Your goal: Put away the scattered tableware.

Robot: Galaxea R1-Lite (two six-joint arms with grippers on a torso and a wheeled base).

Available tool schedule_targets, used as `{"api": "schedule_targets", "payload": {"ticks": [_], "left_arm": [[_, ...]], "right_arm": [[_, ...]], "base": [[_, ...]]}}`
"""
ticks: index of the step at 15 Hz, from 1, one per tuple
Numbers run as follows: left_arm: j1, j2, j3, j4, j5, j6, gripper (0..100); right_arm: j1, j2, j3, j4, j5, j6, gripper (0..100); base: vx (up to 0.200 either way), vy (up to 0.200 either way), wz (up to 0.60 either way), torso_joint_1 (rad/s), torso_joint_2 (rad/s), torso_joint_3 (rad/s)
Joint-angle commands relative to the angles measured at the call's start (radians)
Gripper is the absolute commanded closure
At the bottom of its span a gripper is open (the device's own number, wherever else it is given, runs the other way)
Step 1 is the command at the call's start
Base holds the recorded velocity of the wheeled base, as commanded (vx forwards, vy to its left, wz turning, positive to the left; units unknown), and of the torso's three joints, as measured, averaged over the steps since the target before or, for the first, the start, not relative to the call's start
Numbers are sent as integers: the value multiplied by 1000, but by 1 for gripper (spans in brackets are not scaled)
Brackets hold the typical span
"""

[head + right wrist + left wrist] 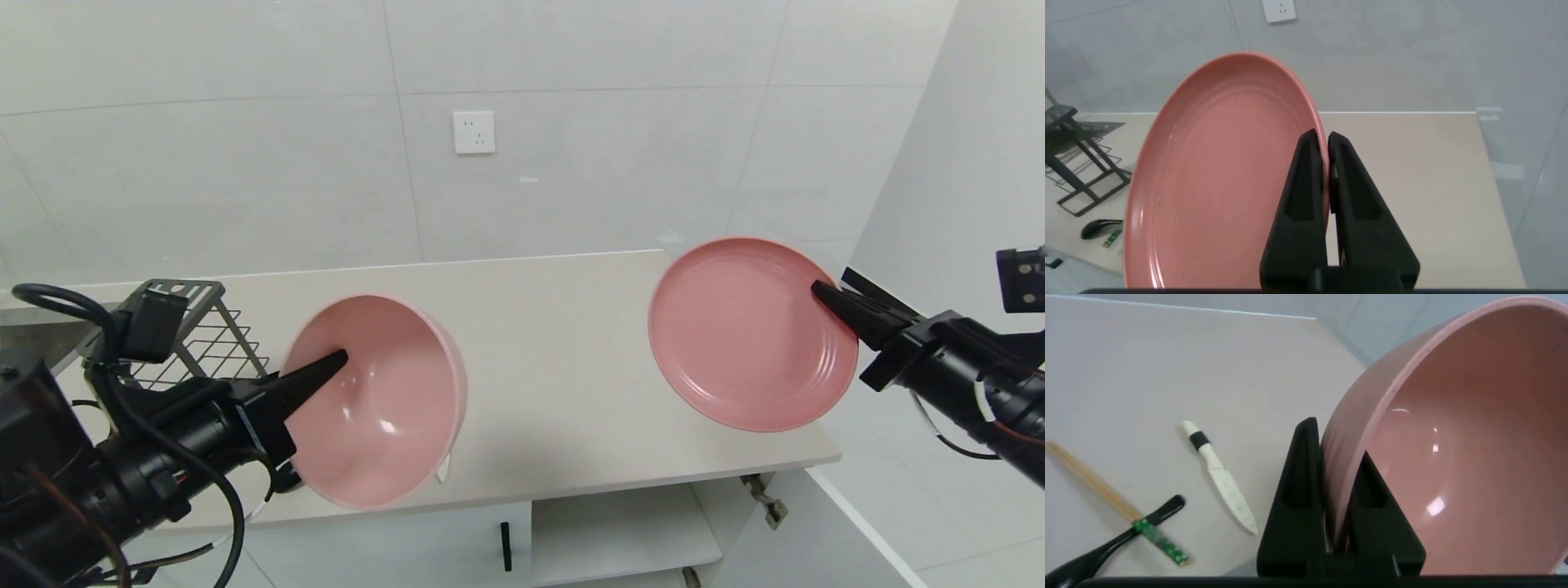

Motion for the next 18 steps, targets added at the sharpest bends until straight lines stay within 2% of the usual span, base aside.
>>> {"api": "schedule_targets", "payload": {"ticks": [1, 5, 9, 12, 18], "left_arm": [[-8, 12, 28, -15, 7, 20, 100], [-12, 15, 30, -35, 10, 27, 100], [-12, -10, 45, -76, 10, 29, 100], [-12, -4, 59, -78, 12, 89, 100], [-20, -7, 64, -79, 12, 96, 100]], "right_arm": [[10, -7, -3, -1, -13, -24, 100], [16, -3, -6, -1, -13, -63, 100], [16, -4, -2, -1, -13, -63, 100], [16, -1, -2, -1, -13, -64, 100], [33, 0, 18, -1, -13, -106, 100]], "base": [[0, 0, 0, 0, 0, 0], [0, 0, 0, 0, 0, 0], [-200, 0, 0, 10, 2, 1], [-133, 0, 0, -8, -5, 5], [0, 0, 0, -120, 272, 145]]}}
